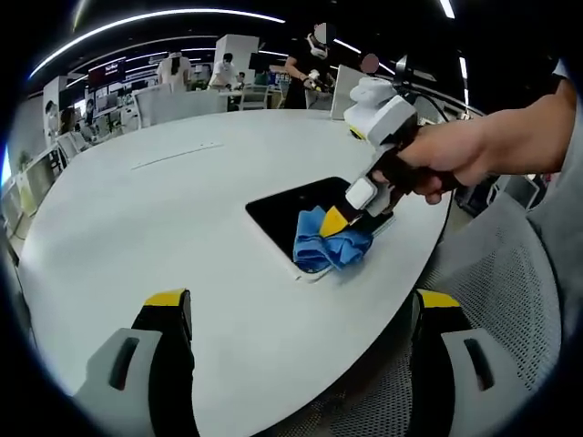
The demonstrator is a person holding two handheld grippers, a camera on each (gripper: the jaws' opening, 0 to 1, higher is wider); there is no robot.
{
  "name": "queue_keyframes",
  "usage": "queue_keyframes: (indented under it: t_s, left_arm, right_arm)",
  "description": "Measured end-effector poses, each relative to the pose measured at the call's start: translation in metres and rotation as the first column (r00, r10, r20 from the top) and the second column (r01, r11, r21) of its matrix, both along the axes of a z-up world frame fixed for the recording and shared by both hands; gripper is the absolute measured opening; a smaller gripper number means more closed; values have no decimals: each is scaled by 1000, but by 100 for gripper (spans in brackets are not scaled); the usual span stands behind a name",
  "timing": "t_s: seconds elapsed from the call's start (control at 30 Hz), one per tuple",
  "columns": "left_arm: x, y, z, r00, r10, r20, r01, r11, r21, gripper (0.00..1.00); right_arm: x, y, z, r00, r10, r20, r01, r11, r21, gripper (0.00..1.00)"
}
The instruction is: Wipe the mirror surface with the cleaning cloth until all visible marks leave the cleaned area.
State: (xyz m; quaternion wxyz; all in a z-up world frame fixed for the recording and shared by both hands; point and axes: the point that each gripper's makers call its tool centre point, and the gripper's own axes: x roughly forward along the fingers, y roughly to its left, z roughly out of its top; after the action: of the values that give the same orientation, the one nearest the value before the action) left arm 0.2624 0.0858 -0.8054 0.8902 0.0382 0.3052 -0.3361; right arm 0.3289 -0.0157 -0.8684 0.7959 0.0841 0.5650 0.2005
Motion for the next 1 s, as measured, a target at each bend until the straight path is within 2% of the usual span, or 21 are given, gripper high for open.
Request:
queue_keyframes:
  t_s: [0.37, 0.8, 1.0]
  left_arm:
    - [1, 0, 0, 1000, 3, -1, -3, 1000, -1, 99]
    - [1, 1, 0, 1000, 4, 1, -4, 1000, 0, 99]
    - [1, 1, 0, 1000, 5, 0, -5, 1000, 0, 99]
  right_arm:
    - [3, 21, 0, 999, 36, 3, -36, 999, 1, 0]
    - [1, 23, 2, 999, 42, -7, -42, 999, 20, 0]
    - [1, 24, -1, 998, 57, -1, -57, 998, 6, 0]
